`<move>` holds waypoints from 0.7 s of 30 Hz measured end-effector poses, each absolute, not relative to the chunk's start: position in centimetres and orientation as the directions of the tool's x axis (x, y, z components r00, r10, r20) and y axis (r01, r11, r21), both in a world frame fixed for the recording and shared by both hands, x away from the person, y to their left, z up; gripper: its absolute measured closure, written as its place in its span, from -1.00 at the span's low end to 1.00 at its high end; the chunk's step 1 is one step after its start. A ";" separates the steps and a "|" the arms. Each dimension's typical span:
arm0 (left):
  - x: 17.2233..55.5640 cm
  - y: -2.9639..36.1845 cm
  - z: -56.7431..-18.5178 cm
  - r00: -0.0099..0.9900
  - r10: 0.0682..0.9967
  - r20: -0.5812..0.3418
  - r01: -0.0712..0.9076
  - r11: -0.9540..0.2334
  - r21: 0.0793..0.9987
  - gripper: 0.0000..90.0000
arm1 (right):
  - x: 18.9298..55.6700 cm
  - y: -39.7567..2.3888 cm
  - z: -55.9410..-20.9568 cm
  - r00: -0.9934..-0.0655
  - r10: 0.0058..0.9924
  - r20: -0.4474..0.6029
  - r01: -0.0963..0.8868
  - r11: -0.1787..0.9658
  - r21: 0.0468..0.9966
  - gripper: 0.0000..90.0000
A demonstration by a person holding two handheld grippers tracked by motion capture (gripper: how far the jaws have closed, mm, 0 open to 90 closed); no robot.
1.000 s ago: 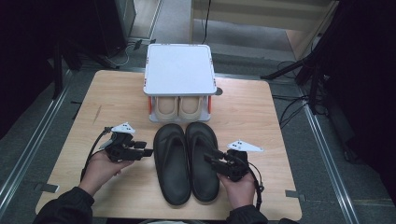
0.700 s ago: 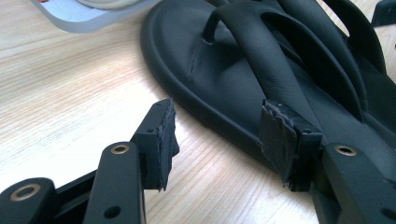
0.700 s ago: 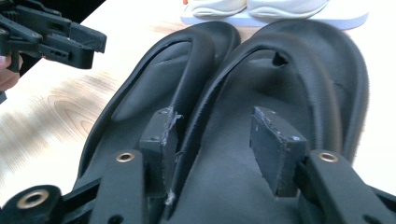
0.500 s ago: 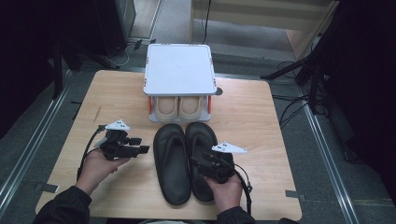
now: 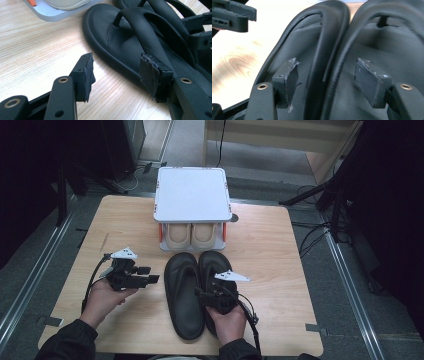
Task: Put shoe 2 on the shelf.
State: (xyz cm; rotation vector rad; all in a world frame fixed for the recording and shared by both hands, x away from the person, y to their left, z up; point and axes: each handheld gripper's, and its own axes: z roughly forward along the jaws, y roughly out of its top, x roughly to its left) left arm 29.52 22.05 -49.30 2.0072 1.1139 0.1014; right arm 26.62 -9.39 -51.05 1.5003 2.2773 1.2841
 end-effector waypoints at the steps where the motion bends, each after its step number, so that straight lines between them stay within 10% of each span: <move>1: 29.6 22.1 -49.3 0.606 0.738 -0.297 0.672 -0.274 0.688 0.01 | 26.7 -9.2 -51.1 -0.499 0.805 0.321 0.696 0.152 0.701 -0.21; 21: 29.6 22.6 -49.3 0.589 0.748 -0.304 0.677 -0.252 0.691 0.00 | 27.4 -7.4 -51.8 -0.463 0.844 0.271 0.702 0.163 0.693 0.13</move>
